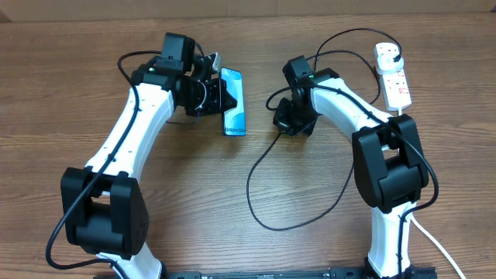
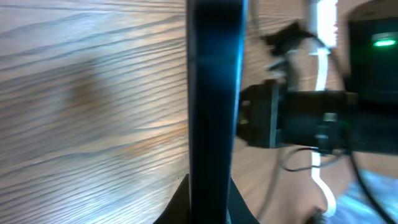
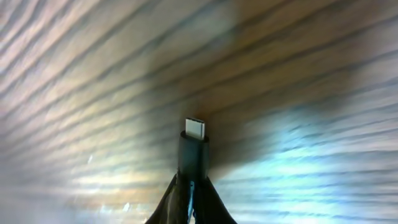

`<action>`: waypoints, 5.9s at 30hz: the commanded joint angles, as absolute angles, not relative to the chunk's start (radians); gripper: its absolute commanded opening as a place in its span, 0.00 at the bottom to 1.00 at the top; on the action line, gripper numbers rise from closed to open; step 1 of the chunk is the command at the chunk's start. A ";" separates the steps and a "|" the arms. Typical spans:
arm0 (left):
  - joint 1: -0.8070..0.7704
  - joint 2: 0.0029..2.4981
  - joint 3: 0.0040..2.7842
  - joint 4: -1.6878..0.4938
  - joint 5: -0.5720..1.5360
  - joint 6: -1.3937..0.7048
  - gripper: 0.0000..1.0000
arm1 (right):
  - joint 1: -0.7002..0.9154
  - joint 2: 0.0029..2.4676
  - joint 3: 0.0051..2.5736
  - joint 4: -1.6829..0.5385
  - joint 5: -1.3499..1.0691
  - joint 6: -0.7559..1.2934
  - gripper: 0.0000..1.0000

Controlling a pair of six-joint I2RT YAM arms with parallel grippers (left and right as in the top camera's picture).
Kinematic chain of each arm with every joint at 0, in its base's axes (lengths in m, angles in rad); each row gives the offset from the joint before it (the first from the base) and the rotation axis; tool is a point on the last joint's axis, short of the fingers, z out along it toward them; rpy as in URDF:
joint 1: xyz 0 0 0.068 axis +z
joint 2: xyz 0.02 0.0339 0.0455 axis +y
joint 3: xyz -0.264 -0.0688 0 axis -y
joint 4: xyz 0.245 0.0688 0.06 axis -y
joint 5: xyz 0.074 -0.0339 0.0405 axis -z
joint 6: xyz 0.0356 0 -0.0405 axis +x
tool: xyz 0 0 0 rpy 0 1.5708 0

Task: Plug charger to phone and switch on socket

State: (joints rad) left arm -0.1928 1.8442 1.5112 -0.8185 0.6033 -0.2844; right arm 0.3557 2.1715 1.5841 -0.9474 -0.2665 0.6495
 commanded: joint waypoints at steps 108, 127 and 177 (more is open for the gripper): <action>0.072 1.845 1.512 -0.546 1.283 -0.610 0.04 | 0.366 1.859 1.154 -0.733 -0.078 0.796 0.57; 0.072 1.845 1.512 -0.549 1.283 -0.609 0.04 | 0.405 1.924 1.153 -0.685 -0.046 0.842 0.40; 0.072 1.845 1.512 -0.550 1.313 -0.609 0.04 | 0.403 1.942 1.178 -0.725 0.032 0.890 0.04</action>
